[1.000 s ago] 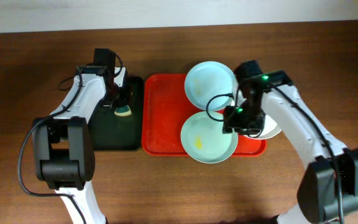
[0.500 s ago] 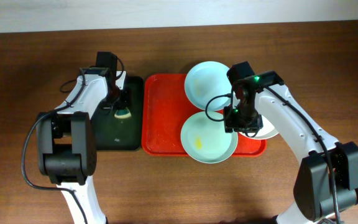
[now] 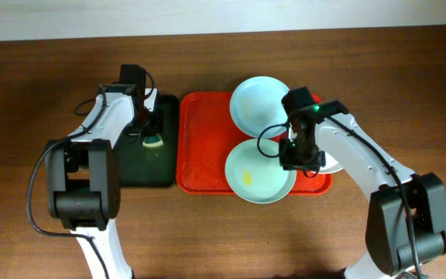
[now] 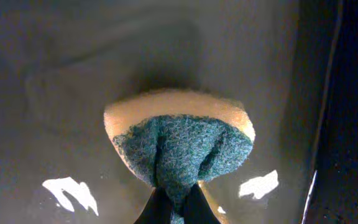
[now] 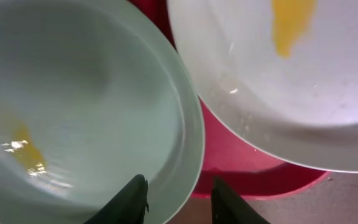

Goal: Clean dirty plates on tray and stack at the side
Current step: 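Reach the right gripper to the rim of the pale green plate, then grip the pale green plate rim and drag it left on the red tray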

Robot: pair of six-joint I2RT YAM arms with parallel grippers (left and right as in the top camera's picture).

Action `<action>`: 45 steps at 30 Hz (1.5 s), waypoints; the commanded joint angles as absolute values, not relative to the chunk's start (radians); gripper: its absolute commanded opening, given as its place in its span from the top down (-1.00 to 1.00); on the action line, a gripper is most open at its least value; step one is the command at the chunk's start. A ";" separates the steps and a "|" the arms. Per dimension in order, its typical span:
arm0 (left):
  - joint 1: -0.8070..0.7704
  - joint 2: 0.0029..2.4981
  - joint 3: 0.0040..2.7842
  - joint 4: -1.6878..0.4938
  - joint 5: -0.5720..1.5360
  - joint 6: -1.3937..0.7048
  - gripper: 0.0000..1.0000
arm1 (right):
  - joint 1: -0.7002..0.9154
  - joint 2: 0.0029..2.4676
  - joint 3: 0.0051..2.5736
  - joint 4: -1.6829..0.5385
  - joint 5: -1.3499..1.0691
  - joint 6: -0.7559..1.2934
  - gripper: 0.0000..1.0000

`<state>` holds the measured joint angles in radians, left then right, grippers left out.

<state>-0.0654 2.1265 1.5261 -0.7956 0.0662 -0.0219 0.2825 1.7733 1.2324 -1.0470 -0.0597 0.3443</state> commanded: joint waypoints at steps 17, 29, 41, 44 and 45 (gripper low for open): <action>-0.063 2.146 1.519 -0.789 0.052 -0.007 0.95 | 0.288 1.782 1.161 -0.986 -0.039 0.357 0.46; -0.063 2.146 1.519 -0.793 0.052 -0.006 0.92 | 0.288 1.782 1.123 -0.927 -0.040 0.358 0.54; -0.063 2.146 1.519 -0.793 0.052 -0.006 0.89 | 0.288 1.782 1.100 -0.912 -0.056 0.438 0.92; -0.063 2.146 1.519 -0.793 0.052 -0.006 0.88 | 0.288 1.782 1.100 -0.910 -0.135 0.455 0.92; -0.063 2.146 1.519 -0.793 0.052 -0.006 0.88 | 0.288 1.781 1.100 -0.908 -0.174 0.454 0.92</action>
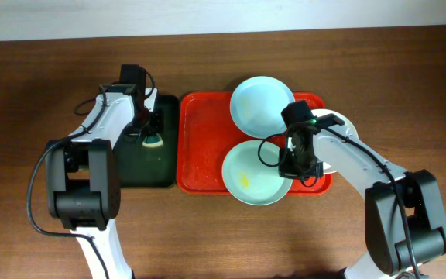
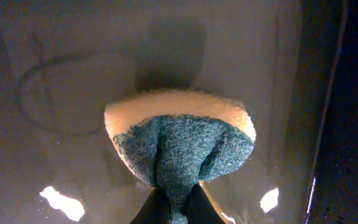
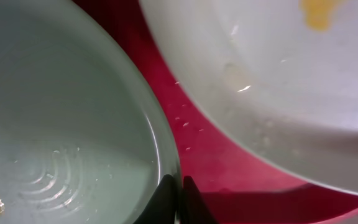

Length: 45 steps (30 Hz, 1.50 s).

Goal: Clean dirty plates on tray and stack at the side
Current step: 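Grip the pale green plate rim and drag it left on the red tray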

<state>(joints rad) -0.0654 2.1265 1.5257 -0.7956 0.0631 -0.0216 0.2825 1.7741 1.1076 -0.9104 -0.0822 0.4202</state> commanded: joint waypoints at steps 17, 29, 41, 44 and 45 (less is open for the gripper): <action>-0.063 2.146 1.519 -0.788 0.052 -0.006 0.88 | 0.315 1.782 1.100 -0.778 -0.355 0.592 0.91; -0.063 2.146 1.519 -0.786 0.053 -0.007 0.88 | 0.405 1.782 1.100 -0.712 -0.245 0.768 0.90; -0.064 2.146 1.519 -0.786 0.052 -0.006 0.87 | 0.453 1.797 1.099 -0.653 -0.130 0.768 0.37; -0.064 2.146 1.519 -0.786 0.052 -0.006 0.87 | 0.458 1.797 1.100 -0.645 -0.120 0.688 0.09; -0.064 2.146 1.519 -0.786 0.052 -0.006 0.87 | 0.451 1.796 1.103 -0.629 -0.119 0.622 -0.15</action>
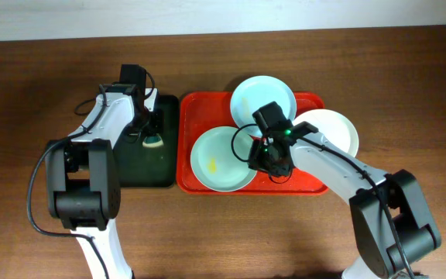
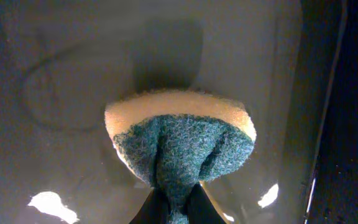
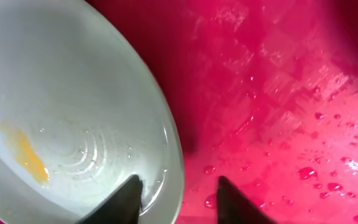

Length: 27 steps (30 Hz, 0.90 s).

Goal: Clean dirty plates on tray and stack at the side
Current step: 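Grip the pale green plate rim and drag it left on the red tray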

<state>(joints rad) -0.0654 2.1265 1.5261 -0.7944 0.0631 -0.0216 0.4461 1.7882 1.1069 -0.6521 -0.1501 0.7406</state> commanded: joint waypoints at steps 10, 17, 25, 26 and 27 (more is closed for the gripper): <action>-0.063 2.146 1.519 -0.786 0.052 -0.006 0.82 | 0.348 1.795 1.296 -0.813 -0.202 0.276 -0.27; -0.064 2.146 1.519 -0.786 0.056 -0.007 0.88 | 0.348 1.810 1.201 -0.769 -0.236 0.217 0.32; -0.065 2.146 1.519 -0.786 0.056 -0.007 0.91 | 0.348 1.824 1.157 -0.672 -0.236 0.217 0.49; -0.065 2.146 1.519 -0.786 0.056 -0.007 0.91 | 0.348 1.824 1.157 -0.669 -0.237 0.218 0.53; -0.065 2.146 1.519 -0.786 0.056 -0.007 0.91 | 0.348 1.824 1.156 -0.664 -0.237 0.218 0.53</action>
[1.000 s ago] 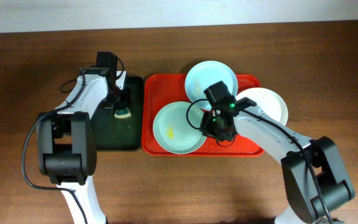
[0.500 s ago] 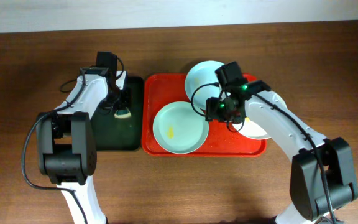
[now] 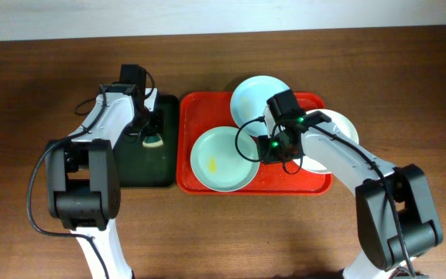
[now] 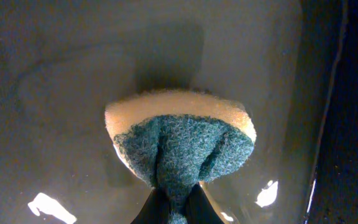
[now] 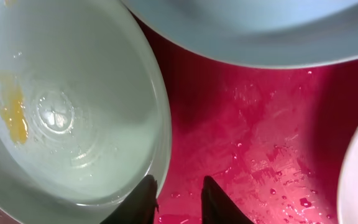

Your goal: Clean dirty plates on tray and stack at the side

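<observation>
A pale plate with a yellow smear (image 3: 223, 159) lies on the left half of the red tray (image 3: 200, 105). My right gripper (image 3: 273, 147) is open at that plate's right rim. In the right wrist view the smeared plate (image 5: 61, 112) fills the left, one finger of the right gripper (image 5: 180, 200) sits by its rim, and the other is over wet tray. A second pale plate (image 3: 260, 101) overlaps the tray's far edge. A white plate (image 3: 331, 139) lies at the tray's right side. My left gripper (image 4: 173, 210) is shut on a yellow and teal sponge (image 4: 179, 143).
The sponge (image 3: 152, 140) hangs over a dark basin (image 3: 147, 174) of water left of the tray. Brown table surrounds everything. My right arm crosses over the white plate.
My right gripper has shifted slightly right and back from the smeared plate's rim, still open. The plate stays on the tray's left half. The left gripper and sponge have not moved.
At first my right gripper stood open astride the smeared plate's rim at the tray's front right. Then it was shut on that rim. Later the plate lay on the tray's left half with the gripper open beside it, as now. The left gripper held the sponge over the basin throughout.
</observation>
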Robot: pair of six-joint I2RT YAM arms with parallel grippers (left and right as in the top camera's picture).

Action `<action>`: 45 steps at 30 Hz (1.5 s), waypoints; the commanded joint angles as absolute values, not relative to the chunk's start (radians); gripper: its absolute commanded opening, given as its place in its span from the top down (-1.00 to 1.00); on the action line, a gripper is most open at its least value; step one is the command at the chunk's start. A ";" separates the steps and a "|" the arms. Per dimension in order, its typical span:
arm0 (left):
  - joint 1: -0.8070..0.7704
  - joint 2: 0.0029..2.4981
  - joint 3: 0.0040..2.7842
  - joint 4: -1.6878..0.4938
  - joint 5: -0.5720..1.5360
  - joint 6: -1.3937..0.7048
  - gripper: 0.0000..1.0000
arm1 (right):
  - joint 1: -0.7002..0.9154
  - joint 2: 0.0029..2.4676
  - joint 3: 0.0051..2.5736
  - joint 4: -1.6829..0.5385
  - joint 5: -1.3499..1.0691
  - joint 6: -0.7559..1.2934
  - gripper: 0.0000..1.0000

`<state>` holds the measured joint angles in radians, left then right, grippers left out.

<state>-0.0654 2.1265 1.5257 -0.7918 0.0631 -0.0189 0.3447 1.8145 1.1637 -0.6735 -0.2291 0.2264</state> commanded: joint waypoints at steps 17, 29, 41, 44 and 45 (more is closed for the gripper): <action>-0.070 2.146 1.519 -0.785 0.056 -0.007 0.88 | 0.375 1.846 1.084 -0.518 -0.224 0.217 0.55; -0.069 2.146 1.519 -0.785 0.056 -0.006 0.88 | 0.375 1.858 1.082 -0.493 -0.224 0.217 0.92; -0.069 2.146 1.519 -0.787 0.026 -0.006 1.00 | 0.375 1.859 1.070 -0.493 -0.224 0.218 0.92; -0.068 2.116 1.536 -0.830 -0.012 -0.007 1.00 | 0.375 1.859 1.069 -0.497 -0.224 0.217 0.92; -0.068 2.093 1.540 -0.844 -0.030 -0.007 1.00 | 0.375 1.859 1.069 -0.497 -0.224 0.218 0.92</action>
<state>-0.0696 2.1265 1.5284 -0.8051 0.0414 -0.0185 0.3702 1.8488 1.0924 -0.4904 -0.2287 0.2287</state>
